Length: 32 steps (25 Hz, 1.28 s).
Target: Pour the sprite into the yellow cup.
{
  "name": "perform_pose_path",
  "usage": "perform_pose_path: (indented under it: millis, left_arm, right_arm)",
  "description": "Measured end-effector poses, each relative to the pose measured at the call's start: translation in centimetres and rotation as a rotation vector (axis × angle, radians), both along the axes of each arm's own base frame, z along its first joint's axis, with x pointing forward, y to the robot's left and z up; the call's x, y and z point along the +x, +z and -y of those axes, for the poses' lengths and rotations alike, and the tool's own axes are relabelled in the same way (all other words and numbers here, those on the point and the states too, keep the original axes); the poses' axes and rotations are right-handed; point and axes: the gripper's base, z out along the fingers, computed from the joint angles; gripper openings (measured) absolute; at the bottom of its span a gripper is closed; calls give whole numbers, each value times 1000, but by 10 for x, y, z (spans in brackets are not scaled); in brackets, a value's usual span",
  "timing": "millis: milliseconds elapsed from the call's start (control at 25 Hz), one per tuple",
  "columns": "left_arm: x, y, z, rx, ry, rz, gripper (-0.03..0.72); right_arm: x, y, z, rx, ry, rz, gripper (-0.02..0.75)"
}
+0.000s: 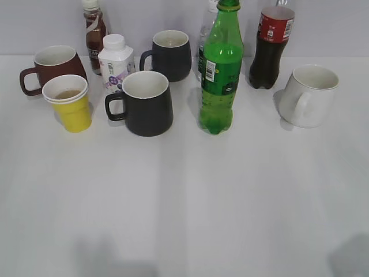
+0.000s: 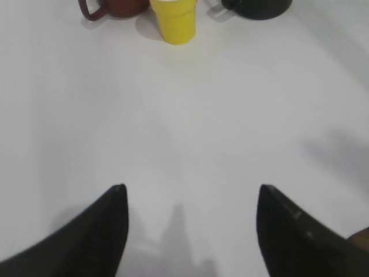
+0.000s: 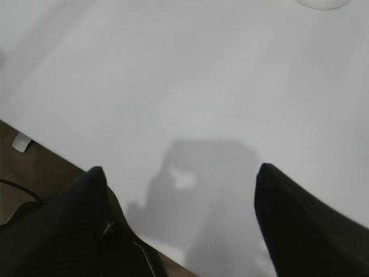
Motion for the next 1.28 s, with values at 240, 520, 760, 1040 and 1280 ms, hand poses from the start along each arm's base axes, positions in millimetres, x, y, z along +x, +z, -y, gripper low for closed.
perform_pose_path:
  millis: [240, 520, 760, 1040, 1280]
  left_arm:
    - [0, 0, 0, 1, 0, 0, 526]
    - [0, 0, 0, 2, 16, 3, 526]
    - [-7, 1, -5, -7, 206, 51, 526]
    - [-27, 1, -7, -19, 341, 169, 512]
    - [-27, 1, -7, -20, 342, 173, 491]
  right_arm:
    - [0, 0, 0, 2, -1, 3, 589]
    - [1, 0, 1, 4, -57, 4, 589]
    - [-1, 1, 11, 19, -372, 42, 589]
    - [-26, 3, 16, 69, -499, 199, 589]
    - [-29, 3, 16, 75, -500, 220, 589]
